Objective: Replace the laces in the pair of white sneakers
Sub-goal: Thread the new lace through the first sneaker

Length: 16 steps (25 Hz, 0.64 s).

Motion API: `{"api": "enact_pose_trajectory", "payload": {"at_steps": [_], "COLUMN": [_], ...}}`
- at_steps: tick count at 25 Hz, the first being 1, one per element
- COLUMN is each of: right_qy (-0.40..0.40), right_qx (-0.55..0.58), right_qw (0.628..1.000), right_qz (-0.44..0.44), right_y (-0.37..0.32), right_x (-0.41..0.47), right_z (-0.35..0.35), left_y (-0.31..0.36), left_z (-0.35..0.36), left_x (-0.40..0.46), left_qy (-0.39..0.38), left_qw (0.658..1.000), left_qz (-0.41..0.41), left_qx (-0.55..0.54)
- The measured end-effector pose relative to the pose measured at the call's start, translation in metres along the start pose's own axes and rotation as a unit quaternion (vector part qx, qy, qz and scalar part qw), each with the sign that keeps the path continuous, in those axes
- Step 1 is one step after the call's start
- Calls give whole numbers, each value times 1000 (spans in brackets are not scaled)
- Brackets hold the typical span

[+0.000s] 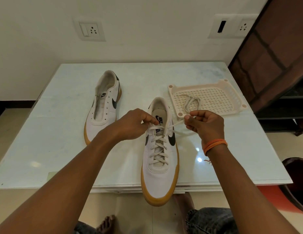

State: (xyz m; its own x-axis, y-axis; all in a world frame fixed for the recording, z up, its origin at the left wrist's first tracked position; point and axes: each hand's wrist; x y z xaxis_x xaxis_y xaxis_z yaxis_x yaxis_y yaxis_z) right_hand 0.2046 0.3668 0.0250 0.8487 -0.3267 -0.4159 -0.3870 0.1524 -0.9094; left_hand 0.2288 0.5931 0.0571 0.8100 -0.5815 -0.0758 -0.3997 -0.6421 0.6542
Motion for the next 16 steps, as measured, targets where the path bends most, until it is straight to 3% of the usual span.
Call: {"api": "enact_pose_trajectory", "payload": {"at_steps": [5,16], "right_qy": [-18,-43], "right_qx": [0,-23], "right_qw": [1000,998], "right_qz": [14,30], "right_y": [5,3], "right_x": [2,-1], "right_z": [4,6], "left_y": [9,15], "left_z": [-8,-10], "left_x": [-8,-10], "left_qy": [4,0], "left_qw": [999,999], "left_qz": [24,16], "left_qx": [33,-40]}}
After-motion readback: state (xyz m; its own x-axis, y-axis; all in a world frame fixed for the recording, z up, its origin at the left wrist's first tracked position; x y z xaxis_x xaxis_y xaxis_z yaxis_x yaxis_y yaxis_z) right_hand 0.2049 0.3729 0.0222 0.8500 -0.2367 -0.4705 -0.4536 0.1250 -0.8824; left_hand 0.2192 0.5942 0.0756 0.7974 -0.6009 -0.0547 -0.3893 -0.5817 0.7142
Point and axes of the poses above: each hand's wrist, its own x-axis towards the middle knuckle, its own z-axis out of the palm, y = z × x, and after that the axes turned 14 degrees about z, right-handed
